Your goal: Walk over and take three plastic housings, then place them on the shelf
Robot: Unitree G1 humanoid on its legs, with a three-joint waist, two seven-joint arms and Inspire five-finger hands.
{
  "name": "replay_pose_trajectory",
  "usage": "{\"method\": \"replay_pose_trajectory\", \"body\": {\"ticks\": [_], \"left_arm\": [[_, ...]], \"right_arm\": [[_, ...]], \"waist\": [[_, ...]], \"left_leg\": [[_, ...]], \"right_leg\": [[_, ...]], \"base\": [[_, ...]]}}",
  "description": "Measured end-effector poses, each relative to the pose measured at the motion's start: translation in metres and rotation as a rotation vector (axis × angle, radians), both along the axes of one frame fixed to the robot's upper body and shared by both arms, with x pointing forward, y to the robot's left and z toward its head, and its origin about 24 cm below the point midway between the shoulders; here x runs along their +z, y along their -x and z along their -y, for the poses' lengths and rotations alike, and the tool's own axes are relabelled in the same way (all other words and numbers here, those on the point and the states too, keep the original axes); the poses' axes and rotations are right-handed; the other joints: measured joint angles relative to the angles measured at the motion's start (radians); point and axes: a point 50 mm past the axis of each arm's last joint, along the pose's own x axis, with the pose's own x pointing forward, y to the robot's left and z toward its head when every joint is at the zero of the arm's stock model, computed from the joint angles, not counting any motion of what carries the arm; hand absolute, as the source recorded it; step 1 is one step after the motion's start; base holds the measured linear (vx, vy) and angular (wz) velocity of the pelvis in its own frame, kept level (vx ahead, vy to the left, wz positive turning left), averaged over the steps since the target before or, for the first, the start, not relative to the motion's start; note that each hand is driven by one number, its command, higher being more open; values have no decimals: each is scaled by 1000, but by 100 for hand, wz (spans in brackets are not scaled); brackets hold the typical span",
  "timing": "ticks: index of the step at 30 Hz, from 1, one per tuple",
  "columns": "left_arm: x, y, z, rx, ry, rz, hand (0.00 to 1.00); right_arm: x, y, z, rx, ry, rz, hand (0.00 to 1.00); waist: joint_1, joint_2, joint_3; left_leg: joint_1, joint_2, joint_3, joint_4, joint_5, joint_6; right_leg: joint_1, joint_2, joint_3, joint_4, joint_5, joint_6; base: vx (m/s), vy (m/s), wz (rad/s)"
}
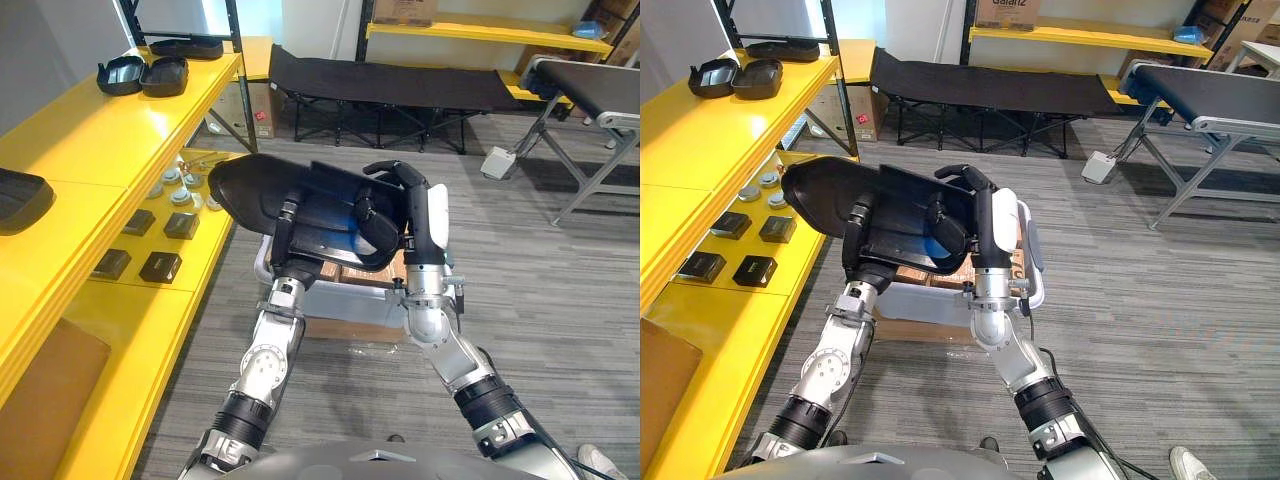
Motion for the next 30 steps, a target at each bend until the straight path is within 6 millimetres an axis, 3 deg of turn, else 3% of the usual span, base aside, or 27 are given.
{"method": "replay_pose_trajectory", "body": {"ticks": [10,11,18,23,27,30], "left_arm": [[3,-3,-3,-11,-76,27,0],[3,-3,-3,-11,-80,28,0],[16,-4,-6,42,-249,52,0],[40,-4,-12,174,-601,115,0],[41,-4,-18,306,-873,95,0],[38,-2,-37,469,-1076,44,0]], "right_arm": [[-2,3,1,-18,-21,5,0],[-3,4,2,-20,-22,5,100],[-8,6,4,-35,-29,-21,100],[-12,4,3,-23,-14,-86,100],[-13,7,-9,44,-3,-111,100],[-9,8,-11,57,-37,-109,100]], "waist": [[-1,0,0],[-1,0,0],[3,0,0],[2,8,-5],[0,27,-12],[2,41,-13]], "left_leg": [[0,0,0,0,-1,0],[0,0,0,0,-1,0],[-2,0,0,0,-2,0],[-2,-1,0,0,-2,-1],[-1,-1,0,0,-2,-1],[0,-1,-1,0,-2,-1]], "right_leg": [[-1,0,0,0,-1,-1],[-1,0,0,0,-1,-1],[-2,0,-1,0,-1,-1],[-8,0,-1,0,-4,-6],[-5,1,-1,0,-4,-6],[-4,1,-2,0,-4,-6]], "base": [[0,0,0],[0,0,0],[0,0,0],[0,0,0],[0,0,0],[0,0,0]]}}
